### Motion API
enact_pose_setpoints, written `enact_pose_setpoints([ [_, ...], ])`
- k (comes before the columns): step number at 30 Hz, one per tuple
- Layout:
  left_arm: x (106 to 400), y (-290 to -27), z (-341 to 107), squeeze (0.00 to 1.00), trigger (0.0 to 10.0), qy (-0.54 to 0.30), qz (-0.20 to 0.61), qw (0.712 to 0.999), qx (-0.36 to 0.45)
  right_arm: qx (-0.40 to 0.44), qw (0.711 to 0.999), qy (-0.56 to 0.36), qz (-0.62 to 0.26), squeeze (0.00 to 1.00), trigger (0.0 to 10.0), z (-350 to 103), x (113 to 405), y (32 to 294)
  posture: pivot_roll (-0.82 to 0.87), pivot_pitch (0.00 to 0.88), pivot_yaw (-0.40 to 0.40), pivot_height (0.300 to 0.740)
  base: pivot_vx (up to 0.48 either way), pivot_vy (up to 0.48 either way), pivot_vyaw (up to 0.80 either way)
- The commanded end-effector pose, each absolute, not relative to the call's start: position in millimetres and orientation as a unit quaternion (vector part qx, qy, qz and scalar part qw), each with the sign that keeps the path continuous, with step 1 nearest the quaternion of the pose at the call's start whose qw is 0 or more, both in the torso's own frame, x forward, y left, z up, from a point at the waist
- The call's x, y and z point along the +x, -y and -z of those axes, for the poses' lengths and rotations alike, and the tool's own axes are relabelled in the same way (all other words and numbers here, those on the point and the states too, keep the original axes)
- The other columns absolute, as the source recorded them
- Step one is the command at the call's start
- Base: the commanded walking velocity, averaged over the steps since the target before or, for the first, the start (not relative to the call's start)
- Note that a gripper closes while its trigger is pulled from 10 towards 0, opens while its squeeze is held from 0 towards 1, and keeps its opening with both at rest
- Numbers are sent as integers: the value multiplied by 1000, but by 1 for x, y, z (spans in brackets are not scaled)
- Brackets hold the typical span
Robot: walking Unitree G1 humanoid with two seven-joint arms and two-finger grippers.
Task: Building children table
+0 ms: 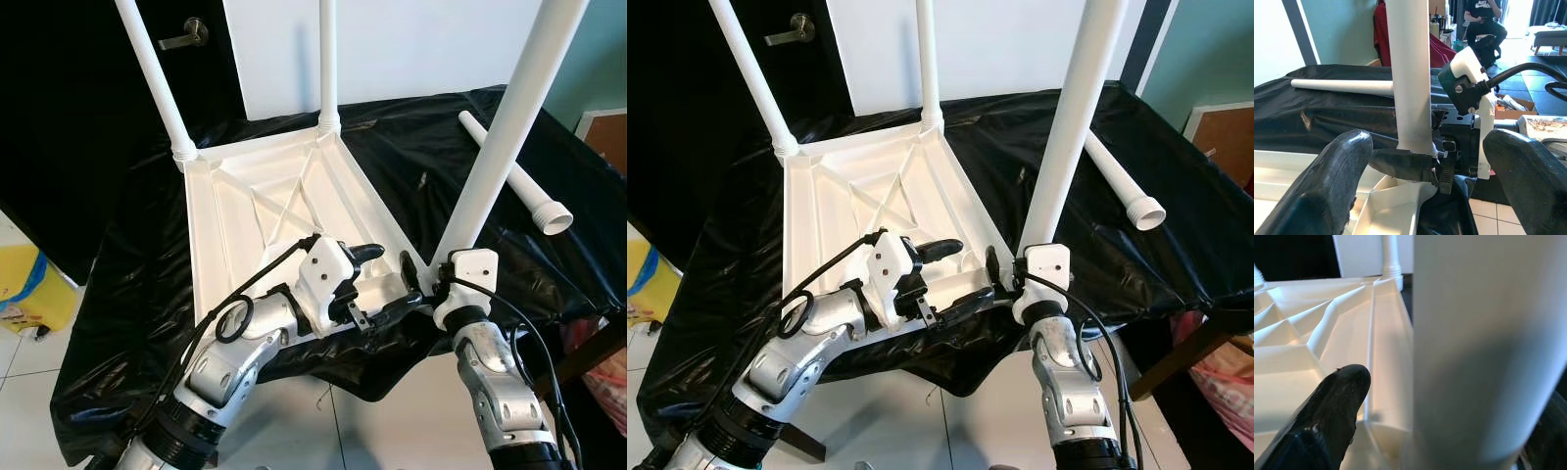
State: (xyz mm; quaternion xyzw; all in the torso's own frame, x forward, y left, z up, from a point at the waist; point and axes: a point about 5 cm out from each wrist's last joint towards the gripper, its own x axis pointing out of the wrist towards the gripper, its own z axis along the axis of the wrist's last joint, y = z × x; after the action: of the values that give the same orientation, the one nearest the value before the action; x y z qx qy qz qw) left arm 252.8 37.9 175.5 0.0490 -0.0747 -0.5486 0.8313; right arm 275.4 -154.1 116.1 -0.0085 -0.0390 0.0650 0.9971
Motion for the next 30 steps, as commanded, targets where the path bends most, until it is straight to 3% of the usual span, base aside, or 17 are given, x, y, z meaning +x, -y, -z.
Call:
enact_pose_setpoints([
  [1,253,-41,-174,0,10000,72,561,822,55,-3,997,27,-71,0,10000,-111,275,153,-155,0,25,740,0,0,0],
  [16,248,-46,-174,0,10000,62,564,821,57,14,994,-24,-103,0,10000,-85,291,137,-136,26,61,740,0,0,0],
  [18,251,-44,-176,0,10000,64,566,820,59,26,990,-21,-135,0,10000,-89,302,121,-130,30,67,740,0,0,0],
  [30,252,-43,-178,0,10000,67,566,820,62,35,982,6,-187,0,10000,-103,322,83,-130,4,62,740,0,0,0],
])
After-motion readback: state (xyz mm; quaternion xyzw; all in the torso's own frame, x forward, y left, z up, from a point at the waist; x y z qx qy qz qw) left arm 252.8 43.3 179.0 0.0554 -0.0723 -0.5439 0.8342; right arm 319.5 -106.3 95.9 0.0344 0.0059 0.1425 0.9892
